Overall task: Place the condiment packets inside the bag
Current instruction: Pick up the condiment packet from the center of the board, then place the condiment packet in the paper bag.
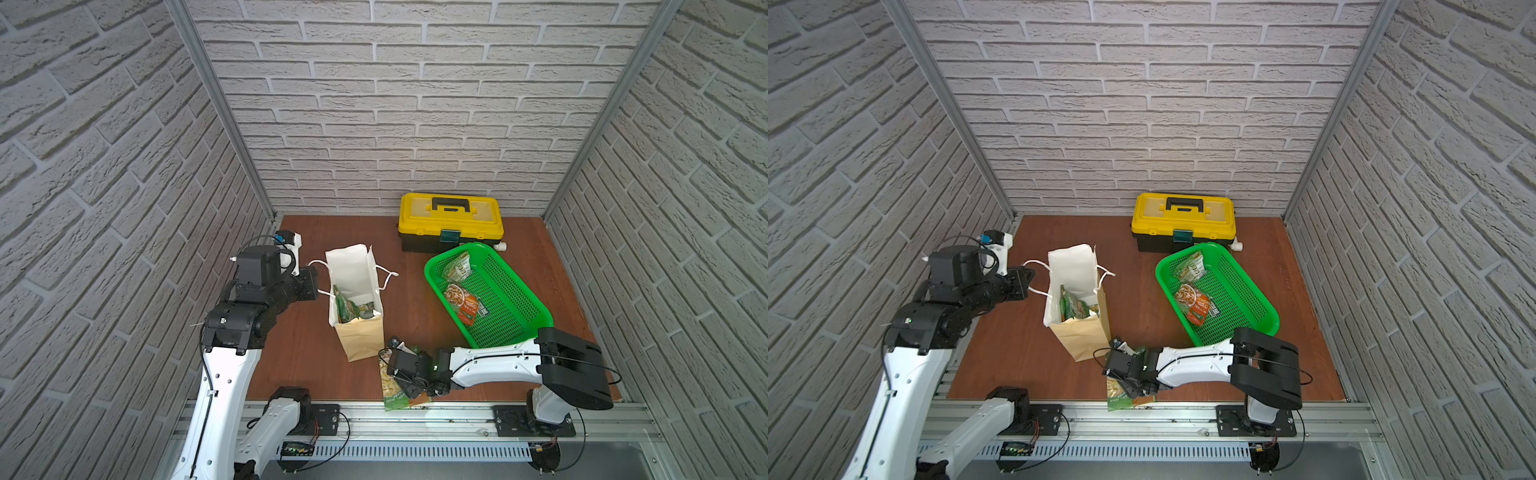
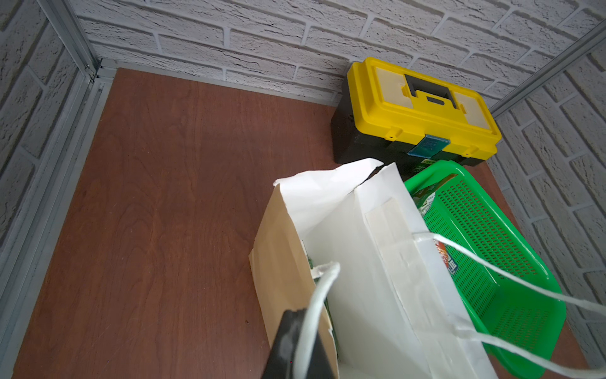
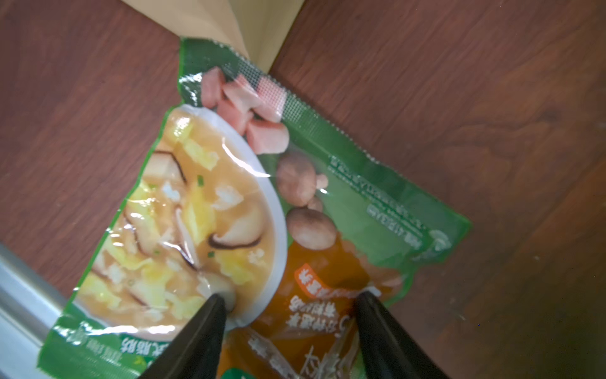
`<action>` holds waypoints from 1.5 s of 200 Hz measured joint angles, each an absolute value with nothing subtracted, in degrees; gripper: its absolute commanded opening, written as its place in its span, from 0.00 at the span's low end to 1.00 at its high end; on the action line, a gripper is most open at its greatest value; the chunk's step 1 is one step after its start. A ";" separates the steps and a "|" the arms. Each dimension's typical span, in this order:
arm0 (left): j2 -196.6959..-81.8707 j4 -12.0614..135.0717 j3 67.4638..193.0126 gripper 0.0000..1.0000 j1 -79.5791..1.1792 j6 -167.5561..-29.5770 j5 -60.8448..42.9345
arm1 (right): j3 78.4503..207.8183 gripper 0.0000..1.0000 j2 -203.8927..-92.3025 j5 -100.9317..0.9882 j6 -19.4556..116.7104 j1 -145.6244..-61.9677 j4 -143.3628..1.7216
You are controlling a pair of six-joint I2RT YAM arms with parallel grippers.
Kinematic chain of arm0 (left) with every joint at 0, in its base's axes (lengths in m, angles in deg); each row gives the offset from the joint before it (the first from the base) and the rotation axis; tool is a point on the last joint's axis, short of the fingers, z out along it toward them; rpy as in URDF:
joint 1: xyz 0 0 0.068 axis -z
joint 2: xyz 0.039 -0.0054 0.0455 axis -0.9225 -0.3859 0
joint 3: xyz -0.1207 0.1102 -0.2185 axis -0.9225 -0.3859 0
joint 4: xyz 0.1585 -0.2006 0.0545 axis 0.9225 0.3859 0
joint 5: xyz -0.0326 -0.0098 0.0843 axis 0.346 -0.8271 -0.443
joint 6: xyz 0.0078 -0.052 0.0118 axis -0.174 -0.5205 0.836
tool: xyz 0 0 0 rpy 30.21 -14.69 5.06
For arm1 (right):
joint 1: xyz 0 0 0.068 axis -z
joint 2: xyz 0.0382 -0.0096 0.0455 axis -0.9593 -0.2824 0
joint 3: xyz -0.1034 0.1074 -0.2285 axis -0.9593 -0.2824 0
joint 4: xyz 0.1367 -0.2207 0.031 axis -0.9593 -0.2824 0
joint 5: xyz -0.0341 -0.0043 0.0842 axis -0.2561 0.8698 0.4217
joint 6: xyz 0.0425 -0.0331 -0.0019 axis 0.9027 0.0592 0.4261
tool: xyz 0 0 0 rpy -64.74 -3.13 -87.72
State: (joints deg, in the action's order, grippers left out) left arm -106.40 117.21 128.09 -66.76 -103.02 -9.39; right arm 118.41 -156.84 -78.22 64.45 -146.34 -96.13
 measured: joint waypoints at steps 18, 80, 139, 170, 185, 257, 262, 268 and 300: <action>-106.38 117.19 128.03 0.07 -66.76 -103.02 -9.39 | 118.15 0.02 -157.05 -80.45 65.00 -146.30 -95.78; -106.25 117.06 127.61 0.07 -66.76 -103.02 -9.41 | 113.91 0.02 -148.86 -84.19 67.30 -145.62 -103.78; -106.14 117.06 127.61 0.07 -66.76 -103.06 -9.37 | 127.94 0.03 -128.49 -88.01 63.14 -140.88 -114.80; -106.16 117.02 127.61 0.07 -66.76 -103.26 -9.35 | 142.63 0.03 -127.42 -87.62 58.20 -138.89 -117.46; -106.16 116.97 127.61 0.07 -66.76 -103.43 -9.33 | 150.67 0.03 -130.21 -86.02 55.76 -138.74 -118.49; -105.37 117.24 127.61 0.07 -66.76 -103.52 -9.48 | 175.79 0.03 -153.10 -69.68 52.70 -138.13 -113.81; -105.20 117.30 127.61 0.07 -66.79 -103.52 -9.48 | 176.22 0.03 -154.45 -68.45 53.09 -138.02 -113.16; -105.00 117.35 127.61 0.07 -66.76 -103.52 -9.55 | 176.68 0.03 -156.11 -67.18 53.61 -137.80 -112.35; -104.08 117.78 127.61 0.07 -66.79 -103.65 -9.83 | 175.00 0.03 -162.02 -62.09 57.57 -134.89 -107.72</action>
